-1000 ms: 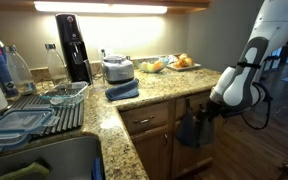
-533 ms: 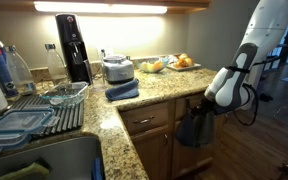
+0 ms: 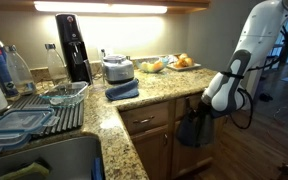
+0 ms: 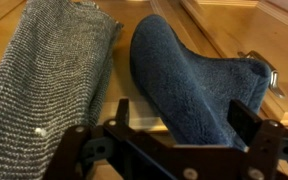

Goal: Take the left towel and put it on the countertop

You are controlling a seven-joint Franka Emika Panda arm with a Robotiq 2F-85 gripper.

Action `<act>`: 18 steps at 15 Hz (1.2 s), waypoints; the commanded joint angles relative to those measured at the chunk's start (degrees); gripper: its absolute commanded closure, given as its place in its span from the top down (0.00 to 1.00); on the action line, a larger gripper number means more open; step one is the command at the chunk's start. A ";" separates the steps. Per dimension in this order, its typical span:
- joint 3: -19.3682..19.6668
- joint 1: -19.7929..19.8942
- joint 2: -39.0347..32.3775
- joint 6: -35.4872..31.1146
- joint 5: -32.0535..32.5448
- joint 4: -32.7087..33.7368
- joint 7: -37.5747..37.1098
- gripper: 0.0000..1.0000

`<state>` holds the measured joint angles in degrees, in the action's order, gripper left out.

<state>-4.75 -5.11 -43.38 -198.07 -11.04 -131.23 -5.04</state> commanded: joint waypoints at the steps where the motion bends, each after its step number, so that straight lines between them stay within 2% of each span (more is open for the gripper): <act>1: 0.03 -0.28 -0.56 0.14 0.84 1.50 -1.57 1.00; 7: -0.36 -0.35 -1.93 0.15 1.00 4.69 -1.46 1.00; 8: -0.73 -0.02 -2.16 0.25 1.17 4.59 -1.50 0.79; 18: -2.06 1.13 -1.73 0.27 1.89 4.39 -1.43 0.15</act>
<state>-5.96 -5.10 -46.40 -197.96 -10.78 -125.88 -5.09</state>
